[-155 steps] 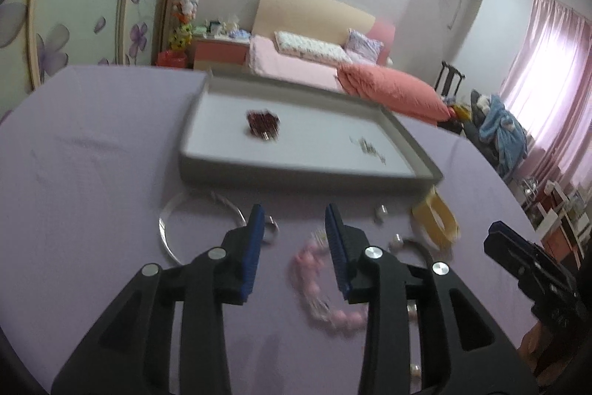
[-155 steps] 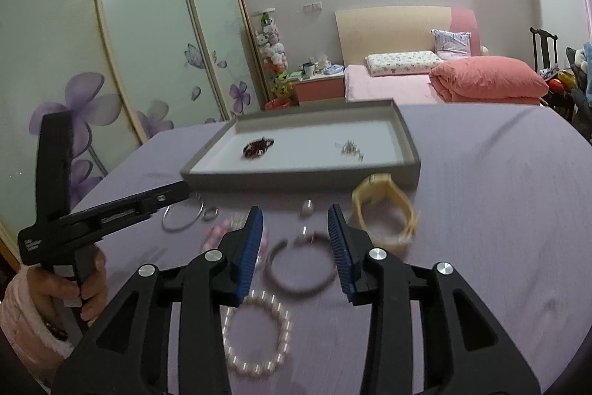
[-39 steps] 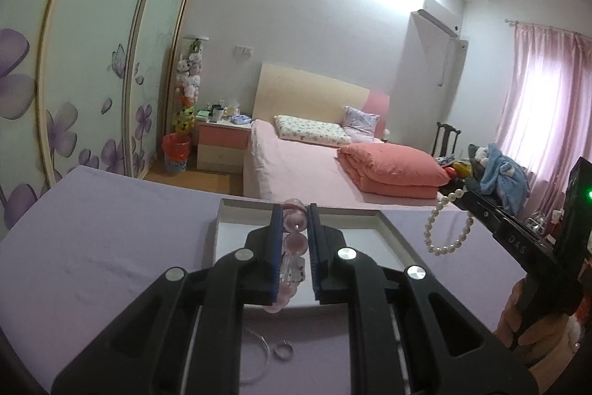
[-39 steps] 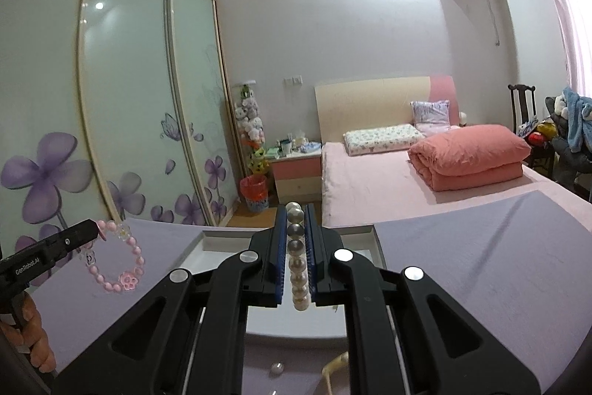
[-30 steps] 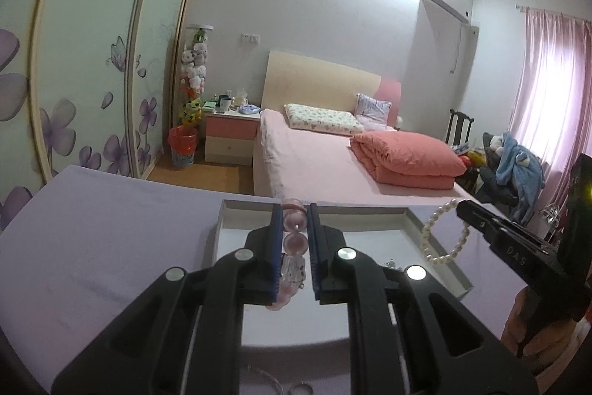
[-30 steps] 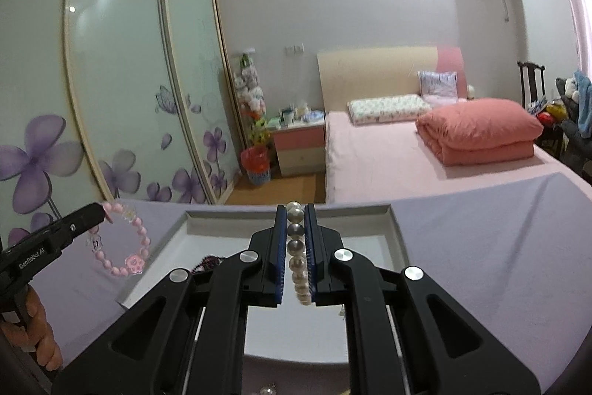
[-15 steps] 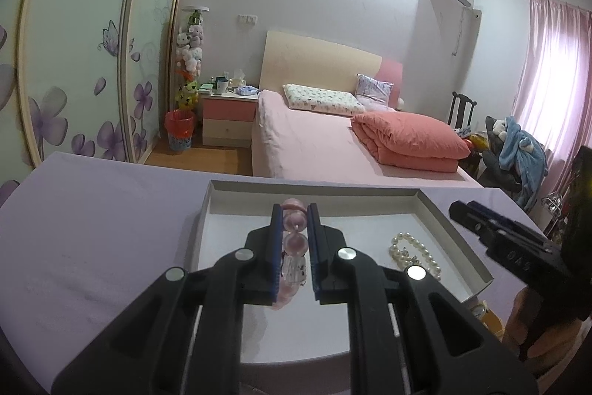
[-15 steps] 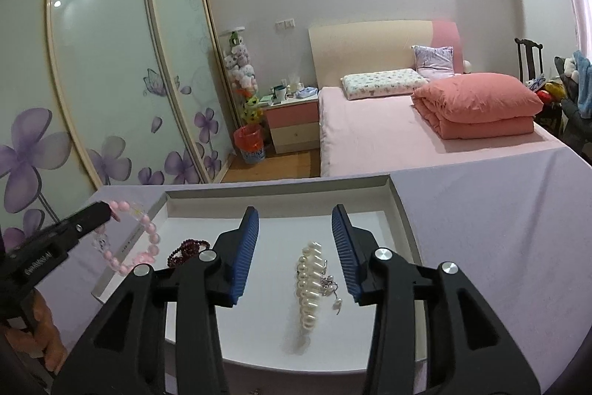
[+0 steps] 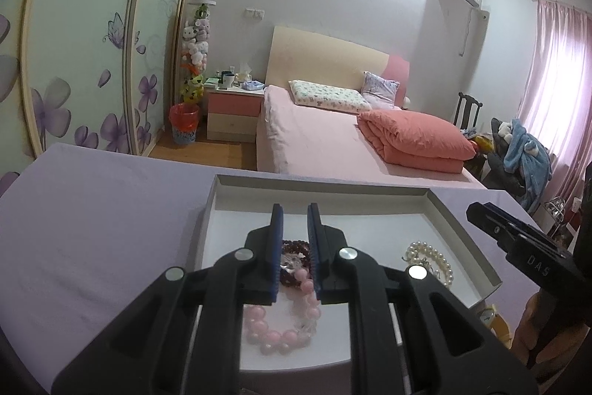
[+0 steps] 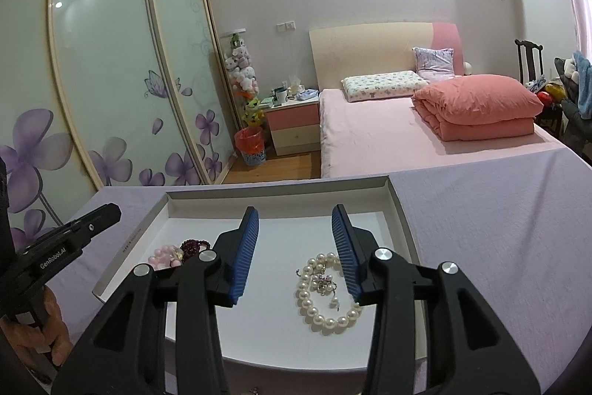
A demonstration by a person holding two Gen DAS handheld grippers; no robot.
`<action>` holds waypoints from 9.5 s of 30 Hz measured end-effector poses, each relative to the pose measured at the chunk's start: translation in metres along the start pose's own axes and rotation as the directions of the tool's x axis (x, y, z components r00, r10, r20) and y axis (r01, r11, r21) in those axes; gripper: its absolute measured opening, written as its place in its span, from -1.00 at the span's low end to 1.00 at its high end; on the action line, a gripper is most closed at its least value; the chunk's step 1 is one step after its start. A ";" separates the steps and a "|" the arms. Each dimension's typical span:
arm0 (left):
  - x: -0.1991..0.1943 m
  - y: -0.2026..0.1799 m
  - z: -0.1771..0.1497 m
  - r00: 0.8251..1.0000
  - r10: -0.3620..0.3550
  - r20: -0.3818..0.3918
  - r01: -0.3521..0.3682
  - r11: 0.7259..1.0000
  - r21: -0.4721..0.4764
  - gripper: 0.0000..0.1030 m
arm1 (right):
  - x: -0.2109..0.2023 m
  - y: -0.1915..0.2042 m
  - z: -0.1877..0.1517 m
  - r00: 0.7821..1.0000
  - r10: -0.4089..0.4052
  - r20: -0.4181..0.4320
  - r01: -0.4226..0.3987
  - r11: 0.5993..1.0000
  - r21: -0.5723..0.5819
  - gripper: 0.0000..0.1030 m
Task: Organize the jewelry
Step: 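Carry both bracelets into the grey tray and open both tools, then move the left tool to the silver bangle and grasp it, then lift the silver bangle with the left tool while the right tool grasps the grey cuff bangle, then carry both bangles over the grey tray and open the right tool, then open the left tool to drop the silver bangle into the tray, then move the left tool to the silver ring and grasp it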
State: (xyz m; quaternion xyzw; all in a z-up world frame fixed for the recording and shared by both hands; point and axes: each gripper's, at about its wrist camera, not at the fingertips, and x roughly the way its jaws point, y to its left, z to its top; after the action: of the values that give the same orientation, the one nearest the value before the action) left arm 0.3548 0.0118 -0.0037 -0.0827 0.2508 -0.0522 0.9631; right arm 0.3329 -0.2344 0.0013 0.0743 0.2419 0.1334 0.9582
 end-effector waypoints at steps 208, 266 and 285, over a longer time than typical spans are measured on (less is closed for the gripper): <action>0.001 -0.025 -0.006 0.999 0.038 0.033 -0.039 0.999 0.035 0.31 | -0.007 -0.004 -0.007 0.999 -0.004 -0.038 0.004 1.000 0.014 0.56; -0.052 -0.019 -0.100 0.943 0.105 -0.315 -0.075 0.992 0.105 0.19 | -0.131 -0.013 -0.098 0.991 -0.081 -0.109 0.077 0.996 -0.034 0.56; -0.036 -0.017 -0.098 0.927 0.107 -0.360 -0.083 0.993 0.083 -0.58 | -0.128 -0.015 -0.102 0.989 -0.069 -0.132 0.067 0.998 -0.021 0.56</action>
State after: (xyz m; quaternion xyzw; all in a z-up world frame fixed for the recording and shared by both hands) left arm 0.2748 -0.0128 -0.0679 -0.0275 0.4263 -0.0281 0.9037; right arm 0.1780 -0.2781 -0.0340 0.0491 0.3064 0.1072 0.9446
